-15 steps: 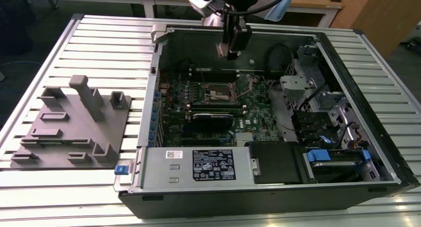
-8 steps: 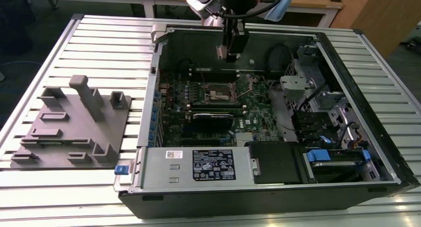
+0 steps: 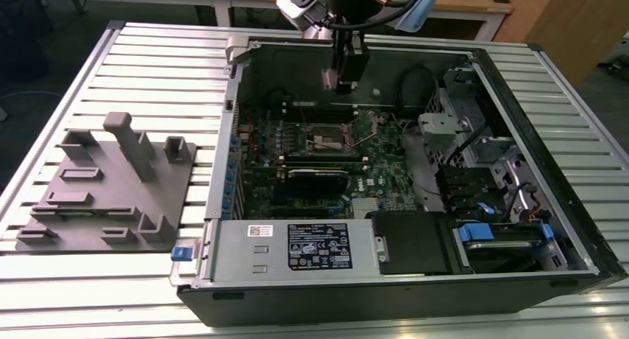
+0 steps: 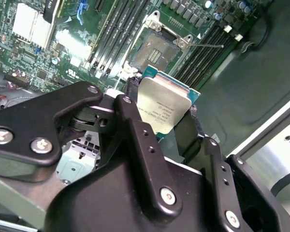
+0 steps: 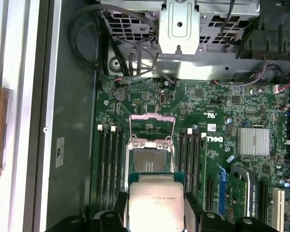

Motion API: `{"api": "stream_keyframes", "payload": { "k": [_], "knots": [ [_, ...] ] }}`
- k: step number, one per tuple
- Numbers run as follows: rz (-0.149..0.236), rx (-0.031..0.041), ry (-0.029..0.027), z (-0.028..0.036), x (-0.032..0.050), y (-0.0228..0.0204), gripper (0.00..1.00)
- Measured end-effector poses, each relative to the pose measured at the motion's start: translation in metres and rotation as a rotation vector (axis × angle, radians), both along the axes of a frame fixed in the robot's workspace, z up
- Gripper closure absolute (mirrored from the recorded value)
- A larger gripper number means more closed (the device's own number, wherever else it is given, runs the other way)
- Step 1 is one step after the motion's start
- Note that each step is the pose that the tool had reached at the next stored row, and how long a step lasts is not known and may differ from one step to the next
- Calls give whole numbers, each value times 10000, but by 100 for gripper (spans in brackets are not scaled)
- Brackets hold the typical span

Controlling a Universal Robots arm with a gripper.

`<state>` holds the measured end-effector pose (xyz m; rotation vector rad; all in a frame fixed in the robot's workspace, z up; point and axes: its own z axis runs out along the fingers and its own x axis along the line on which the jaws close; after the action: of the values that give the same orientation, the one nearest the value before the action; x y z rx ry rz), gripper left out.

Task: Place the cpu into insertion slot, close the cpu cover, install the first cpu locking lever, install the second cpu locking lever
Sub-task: 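Place the cpu into insertion slot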

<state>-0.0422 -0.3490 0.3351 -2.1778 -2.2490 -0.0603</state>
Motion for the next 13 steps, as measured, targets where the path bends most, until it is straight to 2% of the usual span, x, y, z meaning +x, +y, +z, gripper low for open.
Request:
{"api": "stream_keyframes", "payload": {
  "k": [3, 9, 13],
  "knots": [
    [-5, -2, 1, -23, -4, 17, 46],
    [-16, -1, 0, -117, -5, 25, 46],
    [-16, -2, 1, -125, -5, 25, 46]
  ]
}}
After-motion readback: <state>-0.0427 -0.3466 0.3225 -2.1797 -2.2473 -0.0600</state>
